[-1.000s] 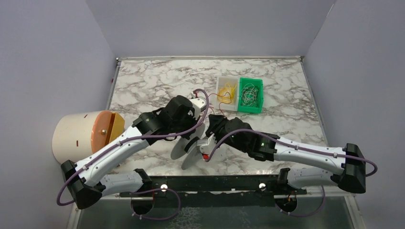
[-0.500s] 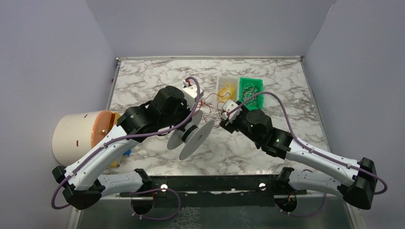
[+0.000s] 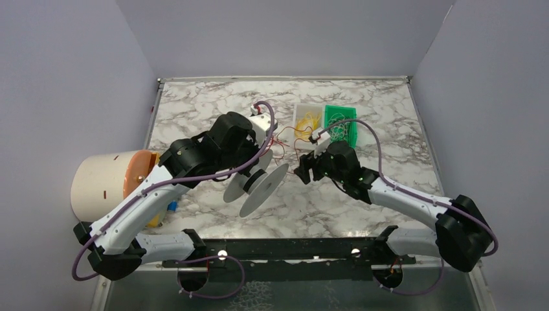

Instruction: Wrap the cables

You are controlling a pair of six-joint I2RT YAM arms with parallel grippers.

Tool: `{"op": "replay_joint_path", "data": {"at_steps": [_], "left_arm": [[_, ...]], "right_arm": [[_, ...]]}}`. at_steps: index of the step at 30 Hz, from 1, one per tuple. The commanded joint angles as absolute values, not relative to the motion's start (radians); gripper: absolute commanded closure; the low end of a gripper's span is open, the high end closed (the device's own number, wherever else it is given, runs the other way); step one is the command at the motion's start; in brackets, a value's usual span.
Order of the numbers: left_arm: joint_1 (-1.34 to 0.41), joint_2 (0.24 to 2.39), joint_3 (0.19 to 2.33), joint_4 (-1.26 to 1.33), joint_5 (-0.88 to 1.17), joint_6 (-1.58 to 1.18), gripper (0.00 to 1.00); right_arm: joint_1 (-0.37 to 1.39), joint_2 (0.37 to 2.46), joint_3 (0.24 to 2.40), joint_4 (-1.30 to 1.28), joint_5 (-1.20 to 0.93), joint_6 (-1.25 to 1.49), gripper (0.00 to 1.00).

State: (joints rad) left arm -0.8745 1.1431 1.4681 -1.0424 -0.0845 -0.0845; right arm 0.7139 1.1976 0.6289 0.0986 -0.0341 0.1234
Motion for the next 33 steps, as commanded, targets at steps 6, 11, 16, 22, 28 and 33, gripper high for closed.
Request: {"op": "replay_joint_path", "data": {"at_steps": [6, 11, 16, 22, 28, 33], "left_arm": [[-0.879, 1.156, 1.544, -1.037, -0.099, -0.091, 1.0], [-0.879, 1.16, 1.549, -1.045, -0.091, -0.102, 1.0], [-0.879, 1.155, 1.563, -1.055, -0.091, -0.107, 1.0], [-0.879, 1.158, 1.569, -1.059, -0.081, -0.114, 1.0], [-0.879, 1.154, 1.584, -1.066, -0.087, -0.116, 1.0], [-0.88, 1.154, 1.592, -1.065, -0.093, -0.116, 1.0]], "right_arm": [[0.67, 1.409, 0.654, 0.352, -0.24, 0.219, 0.28], [0.667, 1.521, 0.674, 0.437, -0.25, 0.202, 0.28], [0.666, 1.595, 0.698, 0.489, -0.289, 0.162, 0.28], [0.665, 1.692, 0.74, 0.512, -0.32, 0.14, 0.29], [0.666, 1.751, 0.77, 0.495, -0.344, 0.139, 0.35], [0.666, 1.773, 0.752, 0.501, -0.369, 0.134, 0.43]]}}
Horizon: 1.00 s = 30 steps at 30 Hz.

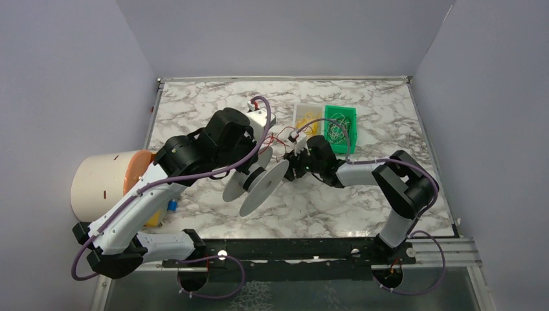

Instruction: Wrap the cables

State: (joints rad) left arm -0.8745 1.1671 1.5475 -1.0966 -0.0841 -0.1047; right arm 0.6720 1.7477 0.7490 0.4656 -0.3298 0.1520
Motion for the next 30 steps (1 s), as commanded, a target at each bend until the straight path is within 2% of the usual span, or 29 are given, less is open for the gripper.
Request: {"op": "replay_joint_path", "data": {"at_steps": [1, 4, 9, 19, 25, 30], "left_arm": [[-0.88, 1.155, 1.595, -1.065, -0.095, -0.116, 1.0], [-0.88, 1.157, 1.602, -1.065, -0.105, -0.117, 1.0], [-0.88, 1.159, 1.606, -1.062, -0.122, -0.113, 1.0], [-0.88, 1.12, 1.6, -0.964, -0.224, -0.139, 1.0], [-0.88, 1.084, 1.609, -0.848, -0.23, -0.178, 1.0], [-0.879, 1.038, 1.592, -0.736, -0.219, -0.23, 1.0]], "right_arm": [[0.666, 1.773, 0.748, 0.497, -0.37, 0.133, 0.48], [0.666, 1.762, 0.727, 0.495, -0.367, 0.134, 0.64], [0.667, 1.696, 0.673, 0.478, -0.339, 0.136, 0.98], [0.709, 1.319, 0.439, 0.411, -0.085, 0.271, 0.99], [0.747, 1.105, 0.358, 0.317, -0.044, 0.325, 0.99], [0.767, 1.004, 0.316, 0.246, -0.018, 0.355, 0.99]]}}
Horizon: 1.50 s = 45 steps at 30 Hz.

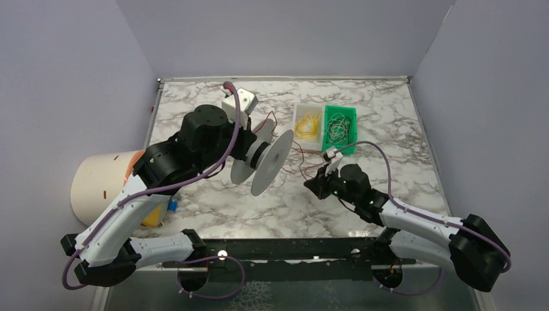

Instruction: Wrap the cables

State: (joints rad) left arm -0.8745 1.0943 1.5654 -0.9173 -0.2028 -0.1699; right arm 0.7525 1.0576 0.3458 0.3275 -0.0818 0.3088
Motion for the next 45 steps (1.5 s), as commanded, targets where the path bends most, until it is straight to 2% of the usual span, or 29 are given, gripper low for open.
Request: {"op": "replay_joint_path", "data": {"at_steps": [1, 11, 17, 24, 30, 36, 42, 45], "left_arm": [[-0.879, 1.033, 1.59, -0.722, -0.212, -0.239, 1.0], [-0.88, 0.988, 1.518, -0.574, -0.335, -0.305, 1.0], [-0.879, 0.993, 1.468, -0.485, -0.431, -0.323, 1.0], [-0.88, 1.021, 1.384, -0.404, -0.553, -0.345, 1.0], [-0.879, 1.064, 1.325, -0.386, -0.648, -0.354, 1.0], [-0.88, 1.097, 1.262, -0.385, -0.74, -0.345, 1.0], [-0.88, 1.115, 1.181, -0.391, -0.74, -0.352, 1.0], [-0.88, 1.115, 1.151, -0.4, -0.717, -0.359, 1.0]], "right_arm": [[0.77, 0.997, 0.309, 0.238, -0.016, 0.36, 0.99], [0.87, 0.965, 0.247, 0.24, -0.022, 0.428, 0.99], [1.055, 1.011, 0.294, 0.246, 0.058, 0.465, 0.99], [1.333, 1.12, 0.459, 0.176, 0.227, 0.451, 0.99], [1.478, 1.226, 0.689, -0.011, 0.329, 0.393, 0.99], [1.553, 1.257, 0.915, -0.208, 0.406, 0.34, 0.99], [1.557, 1.21, 1.038, -0.298, 0.44, 0.254, 0.99], [1.557, 1.212, 1.109, -0.382, 0.562, 0.208, 0.99]]}}
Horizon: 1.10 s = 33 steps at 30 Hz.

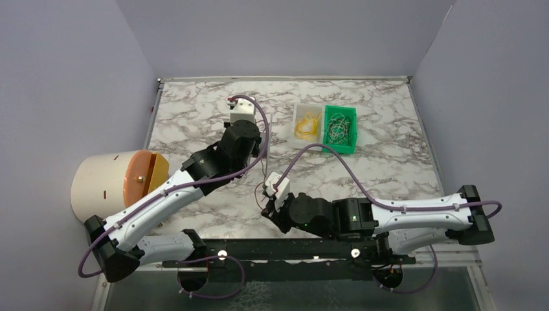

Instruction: Wrap the cables

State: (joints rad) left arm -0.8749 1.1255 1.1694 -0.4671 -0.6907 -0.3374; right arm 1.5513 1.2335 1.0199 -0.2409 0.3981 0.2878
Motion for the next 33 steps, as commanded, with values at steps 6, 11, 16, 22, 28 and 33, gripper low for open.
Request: {"op": "replay_joint_path", "data": {"at_steps": [6, 11, 16, 22, 28, 33], "left_arm": [[-0.881, 1.12, 1.099, -0.428, -0.689, -0.354, 1.0], [-0.882, 1.143, 1.057, -0.442, -0.669, -0.37, 1.0], [-0.882, 1.176, 1.036, -0.44, -0.652, -0.38, 1.0], [-0.881, 1.189, 1.021, -0.439, -0.573, -0.357, 1.0], [-0.887, 1.169, 0.998, -0.445, -0.423, -0.31, 1.0], [-0.89, 1.144, 0.987, -0.491, -0.331, -0.288, 1.0]], "right_arm": [[1.557, 1.198, 1.202, -0.464, 0.73, 0.07, 0.99], [1.554, 1.175, 1.279, -0.483, 0.775, -0.038, 0.99], [1.553, 1.186, 1.366, -0.514, 0.786, -0.099, 0.99], [1.505, 1.197, 1.396, -0.494, 0.812, -0.171, 0.99], [1.359, 1.178, 1.331, -0.394, 0.74, -0.247, 0.99], [1.212, 1.202, 1.318, -0.354, 0.639, -0.271, 0.99]]}}
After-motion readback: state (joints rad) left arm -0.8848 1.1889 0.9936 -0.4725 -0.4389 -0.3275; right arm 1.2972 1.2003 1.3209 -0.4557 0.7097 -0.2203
